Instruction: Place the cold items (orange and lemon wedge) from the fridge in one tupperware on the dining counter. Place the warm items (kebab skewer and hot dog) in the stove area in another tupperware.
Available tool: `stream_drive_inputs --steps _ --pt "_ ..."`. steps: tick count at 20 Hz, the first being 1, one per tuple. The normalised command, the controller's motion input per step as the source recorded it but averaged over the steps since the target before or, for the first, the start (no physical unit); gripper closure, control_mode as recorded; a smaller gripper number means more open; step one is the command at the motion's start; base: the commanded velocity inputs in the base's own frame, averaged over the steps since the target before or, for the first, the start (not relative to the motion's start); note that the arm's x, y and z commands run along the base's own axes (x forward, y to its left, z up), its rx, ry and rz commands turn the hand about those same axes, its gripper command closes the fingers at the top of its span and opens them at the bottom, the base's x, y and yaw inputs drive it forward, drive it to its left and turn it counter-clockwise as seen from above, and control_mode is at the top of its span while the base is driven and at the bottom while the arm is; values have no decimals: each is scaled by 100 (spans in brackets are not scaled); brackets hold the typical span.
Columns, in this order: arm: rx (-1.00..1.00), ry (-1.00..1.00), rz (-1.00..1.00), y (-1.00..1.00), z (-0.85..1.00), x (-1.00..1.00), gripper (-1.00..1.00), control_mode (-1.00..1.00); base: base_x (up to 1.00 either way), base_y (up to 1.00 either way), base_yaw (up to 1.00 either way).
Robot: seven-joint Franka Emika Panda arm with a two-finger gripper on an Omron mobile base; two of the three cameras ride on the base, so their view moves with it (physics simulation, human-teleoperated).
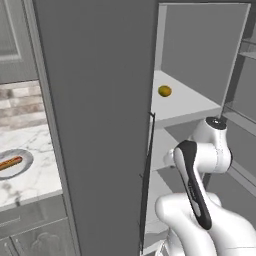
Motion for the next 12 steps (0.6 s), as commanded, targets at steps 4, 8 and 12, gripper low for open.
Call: stream_drive_inputs --steps 4,8,12 --pt "0 0 0 0 0 0 -100 100 68 -7 -3" --pt "0 0 0 0 0 0 -100 100 59 -18 0" --pt "5 -3 0 -12 19 29 -100 -100 28 -12 0"
